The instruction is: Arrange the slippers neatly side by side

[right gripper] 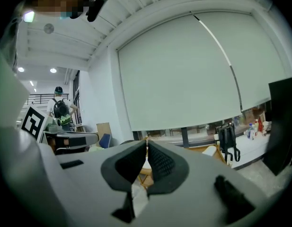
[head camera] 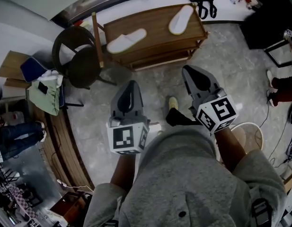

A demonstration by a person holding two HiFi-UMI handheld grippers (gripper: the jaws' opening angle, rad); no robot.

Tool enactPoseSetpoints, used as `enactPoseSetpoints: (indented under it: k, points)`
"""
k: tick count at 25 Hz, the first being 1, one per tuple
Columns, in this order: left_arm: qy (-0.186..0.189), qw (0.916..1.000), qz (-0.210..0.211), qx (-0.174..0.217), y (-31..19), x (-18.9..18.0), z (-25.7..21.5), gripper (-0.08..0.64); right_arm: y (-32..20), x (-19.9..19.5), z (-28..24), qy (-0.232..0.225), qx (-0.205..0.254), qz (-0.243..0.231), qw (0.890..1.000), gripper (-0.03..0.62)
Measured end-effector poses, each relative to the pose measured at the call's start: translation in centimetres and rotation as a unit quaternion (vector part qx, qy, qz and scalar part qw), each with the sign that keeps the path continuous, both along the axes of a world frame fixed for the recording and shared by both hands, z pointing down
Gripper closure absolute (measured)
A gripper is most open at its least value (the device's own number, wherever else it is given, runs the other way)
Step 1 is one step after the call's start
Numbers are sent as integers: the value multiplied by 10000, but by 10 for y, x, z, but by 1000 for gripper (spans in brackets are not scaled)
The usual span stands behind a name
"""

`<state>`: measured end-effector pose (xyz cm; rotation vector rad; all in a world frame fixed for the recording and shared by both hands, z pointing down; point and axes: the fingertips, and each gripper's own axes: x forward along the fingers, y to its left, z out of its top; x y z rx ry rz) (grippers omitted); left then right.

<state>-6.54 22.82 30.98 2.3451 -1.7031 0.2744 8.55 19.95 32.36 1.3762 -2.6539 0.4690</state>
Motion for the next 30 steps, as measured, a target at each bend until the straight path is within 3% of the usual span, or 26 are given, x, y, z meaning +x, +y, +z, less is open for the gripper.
enactPoseSetpoints:
  k: [14,30]
  points:
    - [-75,9996,-256,-11,-58,23,-1,545,-66,15,1,-130,37,-360,9993,563]
    - [-202,9994,-264,123,-65,53,-10,545,-77,44,-7,-335,177,-393,9985,563]
